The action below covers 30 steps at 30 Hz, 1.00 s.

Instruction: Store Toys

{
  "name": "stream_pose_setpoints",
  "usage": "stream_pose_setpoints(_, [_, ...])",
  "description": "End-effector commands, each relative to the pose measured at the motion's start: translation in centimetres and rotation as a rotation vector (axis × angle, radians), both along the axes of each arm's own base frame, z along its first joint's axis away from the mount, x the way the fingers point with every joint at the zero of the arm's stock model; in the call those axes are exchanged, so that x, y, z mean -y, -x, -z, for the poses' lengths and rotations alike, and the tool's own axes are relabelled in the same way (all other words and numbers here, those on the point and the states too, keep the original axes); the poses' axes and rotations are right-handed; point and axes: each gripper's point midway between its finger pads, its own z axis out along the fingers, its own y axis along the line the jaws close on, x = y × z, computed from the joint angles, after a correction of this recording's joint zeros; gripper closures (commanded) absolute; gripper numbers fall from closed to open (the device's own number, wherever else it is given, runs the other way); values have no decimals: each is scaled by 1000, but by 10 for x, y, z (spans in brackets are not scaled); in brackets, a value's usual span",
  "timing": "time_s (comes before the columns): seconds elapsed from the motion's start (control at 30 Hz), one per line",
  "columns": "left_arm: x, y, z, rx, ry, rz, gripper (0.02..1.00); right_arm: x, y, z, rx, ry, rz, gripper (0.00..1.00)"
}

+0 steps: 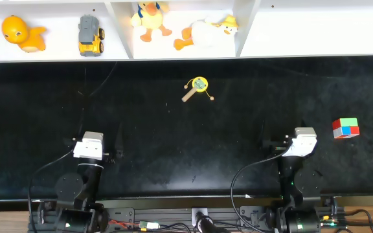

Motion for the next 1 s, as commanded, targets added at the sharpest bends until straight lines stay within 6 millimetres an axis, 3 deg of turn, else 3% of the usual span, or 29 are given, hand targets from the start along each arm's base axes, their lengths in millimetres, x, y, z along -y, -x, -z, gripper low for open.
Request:
stream_pose_setpoints(0.03, [-1,0,-1,9,-19,-6,20,-2,0,0,7,-2,-12,5])
stream_pose_setpoints(0.4, [-1,0,-1,9,-19,-6,23,-2,0,0,5,1,-10,5])
stream_pose_setpoints(0.47, [-1,0,-1,9,-19,-6,20,7,1,2,-6,38,36,5])
stream_pose_setpoints(0.57, [-1,0,-1,9,-19,-6,20,5,3,0,-58,-21,37,5])
stream_pose_setpoints(0.83, [-1,0,-1,9,-19,-6,20,-23,8,-4,-422,-160,91,5])
stream_pose_setpoints(1.0, [-1,0,-1,9,-19,-6,20,-62,6,-20,-413,-89,173,3])
